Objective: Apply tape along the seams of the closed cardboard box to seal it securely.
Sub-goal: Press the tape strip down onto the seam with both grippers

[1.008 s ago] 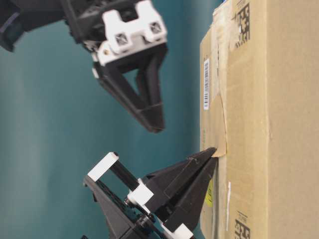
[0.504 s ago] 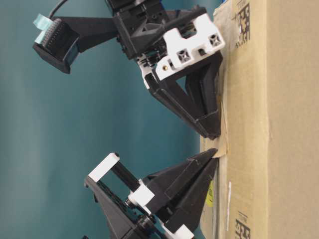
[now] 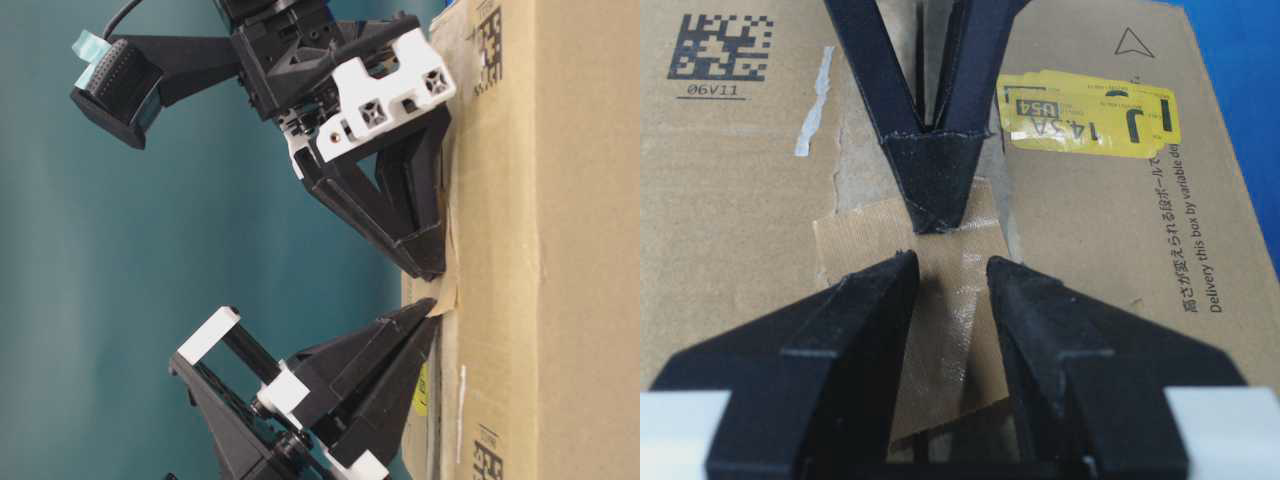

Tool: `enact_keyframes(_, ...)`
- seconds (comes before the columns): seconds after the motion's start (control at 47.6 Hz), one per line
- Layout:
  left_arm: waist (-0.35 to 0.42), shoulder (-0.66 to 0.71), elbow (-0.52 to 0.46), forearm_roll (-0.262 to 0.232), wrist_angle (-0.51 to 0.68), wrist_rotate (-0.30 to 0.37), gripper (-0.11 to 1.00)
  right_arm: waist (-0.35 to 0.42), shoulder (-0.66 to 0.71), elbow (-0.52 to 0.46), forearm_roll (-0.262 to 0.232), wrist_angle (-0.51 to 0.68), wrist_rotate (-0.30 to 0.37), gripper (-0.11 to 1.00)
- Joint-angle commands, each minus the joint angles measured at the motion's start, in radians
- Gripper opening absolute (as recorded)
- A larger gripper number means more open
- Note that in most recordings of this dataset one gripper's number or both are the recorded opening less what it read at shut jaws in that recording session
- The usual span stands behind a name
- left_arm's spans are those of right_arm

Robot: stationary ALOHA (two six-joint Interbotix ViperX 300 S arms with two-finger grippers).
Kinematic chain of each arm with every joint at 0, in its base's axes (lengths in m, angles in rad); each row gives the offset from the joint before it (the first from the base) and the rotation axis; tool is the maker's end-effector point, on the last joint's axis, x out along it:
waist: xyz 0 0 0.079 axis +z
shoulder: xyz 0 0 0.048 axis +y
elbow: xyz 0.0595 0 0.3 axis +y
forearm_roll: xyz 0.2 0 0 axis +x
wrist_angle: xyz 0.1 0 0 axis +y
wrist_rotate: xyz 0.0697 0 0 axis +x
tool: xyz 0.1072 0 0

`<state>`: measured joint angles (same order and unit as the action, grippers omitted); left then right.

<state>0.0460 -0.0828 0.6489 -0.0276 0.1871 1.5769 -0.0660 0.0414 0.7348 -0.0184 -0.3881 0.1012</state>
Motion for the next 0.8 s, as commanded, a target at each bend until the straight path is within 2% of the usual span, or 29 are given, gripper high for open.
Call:
enact_keyframes(0.0,0.003,-0.011,-0.018,0.002,-0.002,-0.002,0.01,0.000,-0.008,-0.012,0.002,-0.005,0.000,0.38)
enact_keyframes(0.147,0.008,-0.009,-0.028,0.000,0.000,0.000,0.01,0.000,-0.008,-0.014,0.002,-0.005,0.002,0.38)
enact_keyframes(0.189,0.009,-0.008,-0.028,0.000,0.000,0.000,0.05,0.000,-0.008,-0.014,0.002,-0.005,0.002,0.38)
enact_keyframes(0.252,0.014,-0.008,-0.028,0.000,-0.002,0.003,0.18,0.000,-0.008,-0.014,0.002,-0.006,0.002,0.38)
enact_keyframes(0.441,0.015,-0.006,-0.034,0.002,-0.002,0.006,0.70,0.000,-0.008,-0.012,0.002,-0.005,0.002,0.38)
enact_keyframes(0.483,0.015,-0.005,-0.040,0.003,0.000,0.003,0.78,0.000,-0.008,-0.014,0.003,-0.005,0.002,0.38)
enact_keyframes(0.63,0.015,0.002,-0.071,0.003,0.046,0.002,0.69,0.000,-0.008,-0.011,0.003,-0.005,0.002,0.38)
enact_keyframes(0.777,0.015,0.028,-0.123,0.011,0.143,0.003,0.68,0.000,-0.008,-0.011,0.002,-0.005,0.002,0.38)
